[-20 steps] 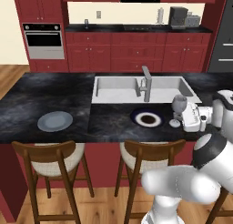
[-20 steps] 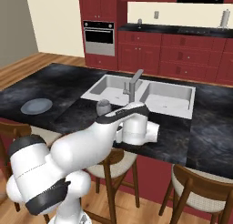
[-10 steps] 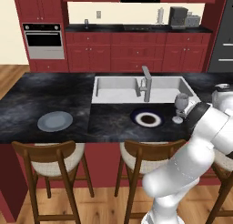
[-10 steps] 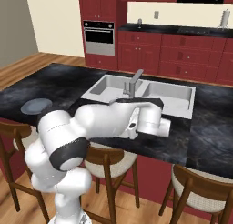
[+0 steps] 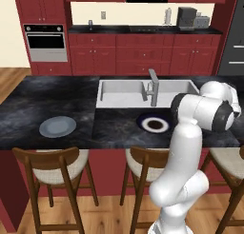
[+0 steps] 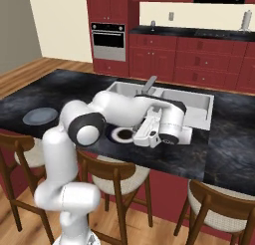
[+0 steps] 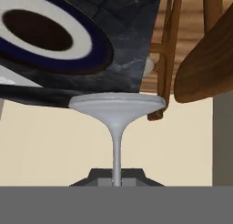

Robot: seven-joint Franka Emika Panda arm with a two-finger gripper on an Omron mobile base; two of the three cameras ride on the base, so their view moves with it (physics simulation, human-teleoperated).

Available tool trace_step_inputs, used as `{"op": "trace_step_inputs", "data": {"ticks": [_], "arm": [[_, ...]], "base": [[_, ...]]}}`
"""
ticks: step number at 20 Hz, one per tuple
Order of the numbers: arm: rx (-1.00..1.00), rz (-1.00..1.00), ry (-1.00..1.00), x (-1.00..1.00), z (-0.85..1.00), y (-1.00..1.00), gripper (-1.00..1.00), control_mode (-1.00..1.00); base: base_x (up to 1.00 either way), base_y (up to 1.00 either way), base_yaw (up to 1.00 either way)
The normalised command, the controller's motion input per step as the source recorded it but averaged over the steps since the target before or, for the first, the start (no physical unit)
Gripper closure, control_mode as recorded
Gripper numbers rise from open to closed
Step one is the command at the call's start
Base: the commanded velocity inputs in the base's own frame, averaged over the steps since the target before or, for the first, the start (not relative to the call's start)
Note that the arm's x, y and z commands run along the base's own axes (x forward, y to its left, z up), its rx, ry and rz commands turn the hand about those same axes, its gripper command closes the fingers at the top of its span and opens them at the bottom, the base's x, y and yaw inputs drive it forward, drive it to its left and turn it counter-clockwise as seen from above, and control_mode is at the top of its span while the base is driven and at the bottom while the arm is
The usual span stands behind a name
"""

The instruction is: Retrieve the wine glasses from the counter and place one next to each plate.

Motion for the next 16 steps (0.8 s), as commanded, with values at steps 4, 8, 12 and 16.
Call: {"op": "trace_step_inputs", "data": {"ticks": [4, 8, 12, 16], "arm": [[0.0, 0.0, 0.0, 0.24, -0.09, -0.35, 1.0, -1.0], [0.0, 0.0, 0.0, 0.26, -0.14, -0.18, 1.0, -1.0], [0.0, 0.0, 0.0, 0.28, -0.16, -0.07, 1.0, -1.0], [0.0, 0.0, 0.0, 0.34, -0.23, 0.0, 1.0, -1.0]], "base": [[0.0, 0.0, 0.0], [0.0, 0.0, 0.0], [0.0, 0.0, 0.0], [0.0, 0.0, 0.0]]}}
